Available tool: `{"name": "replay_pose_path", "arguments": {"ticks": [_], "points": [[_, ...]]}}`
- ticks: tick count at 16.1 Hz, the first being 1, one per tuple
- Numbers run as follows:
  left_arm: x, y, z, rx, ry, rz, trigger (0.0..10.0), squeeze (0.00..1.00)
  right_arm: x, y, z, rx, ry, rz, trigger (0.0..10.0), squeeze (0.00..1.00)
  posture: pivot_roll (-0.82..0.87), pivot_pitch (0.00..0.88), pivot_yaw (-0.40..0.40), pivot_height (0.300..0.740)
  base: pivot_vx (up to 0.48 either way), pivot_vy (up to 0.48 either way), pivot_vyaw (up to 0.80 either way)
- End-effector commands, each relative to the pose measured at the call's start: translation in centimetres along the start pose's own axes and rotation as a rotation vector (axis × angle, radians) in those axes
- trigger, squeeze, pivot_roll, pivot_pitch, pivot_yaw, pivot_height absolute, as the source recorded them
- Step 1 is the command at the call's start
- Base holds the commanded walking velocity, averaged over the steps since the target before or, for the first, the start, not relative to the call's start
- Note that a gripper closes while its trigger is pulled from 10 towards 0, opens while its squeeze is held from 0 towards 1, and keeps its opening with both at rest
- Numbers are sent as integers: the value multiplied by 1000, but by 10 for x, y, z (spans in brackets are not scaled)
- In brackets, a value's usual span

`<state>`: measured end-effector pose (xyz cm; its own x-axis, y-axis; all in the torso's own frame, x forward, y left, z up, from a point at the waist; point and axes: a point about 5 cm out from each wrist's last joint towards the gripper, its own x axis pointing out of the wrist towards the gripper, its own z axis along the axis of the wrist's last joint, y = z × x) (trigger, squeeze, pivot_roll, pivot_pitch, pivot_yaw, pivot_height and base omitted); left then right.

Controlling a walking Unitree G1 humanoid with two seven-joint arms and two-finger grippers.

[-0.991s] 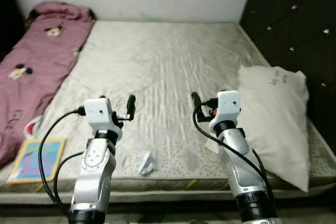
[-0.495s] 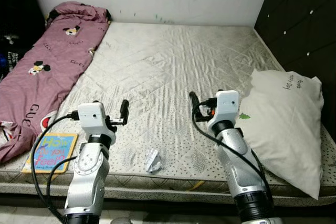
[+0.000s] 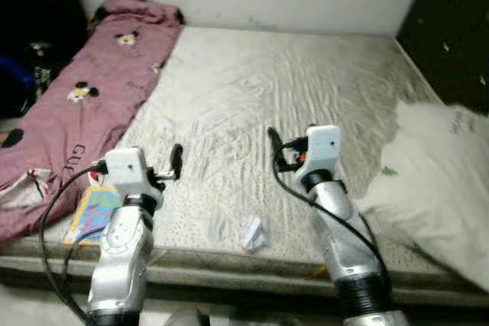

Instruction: Clean up the room

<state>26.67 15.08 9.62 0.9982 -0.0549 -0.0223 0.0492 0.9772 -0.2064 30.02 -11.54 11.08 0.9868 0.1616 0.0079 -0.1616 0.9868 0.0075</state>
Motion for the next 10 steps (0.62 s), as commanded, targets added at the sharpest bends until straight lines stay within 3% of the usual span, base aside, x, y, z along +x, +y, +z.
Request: {"name": "replay_pose_path", "arguments": {"ticks": [1,2,3,7,9,10], "points": [[0,0,2,0,-1,-18,10000,0,1,0,1,10,2,-8,10000,0,61,0,-24,740,0,480,0],[0,0,3,13,-14,-12,10000,0,1,0,1,10,3,-8,10000,0,61,0,-26,740,0,480,0],[0,2,5,70,-34,6,10000,0,1,0,1,10,4,-8,10000,0,61,0,-26,740,0,0,0],[-1,4,6,107,-37,-8,10000,0,1,-1,0,15,6,-8,10000,0,61,0,-26,740,0,0,0],[-5,5,-4,168,118,75,10000,0,1,-1,0,18,15,-11,10000,0,63,0,-27,740,0,0,-269],[-7,3,-4,142,107,1,10000,0,1,-1,-1,20,17,-12,10000,0,63,0,-27,740,0,0,-800]]}}
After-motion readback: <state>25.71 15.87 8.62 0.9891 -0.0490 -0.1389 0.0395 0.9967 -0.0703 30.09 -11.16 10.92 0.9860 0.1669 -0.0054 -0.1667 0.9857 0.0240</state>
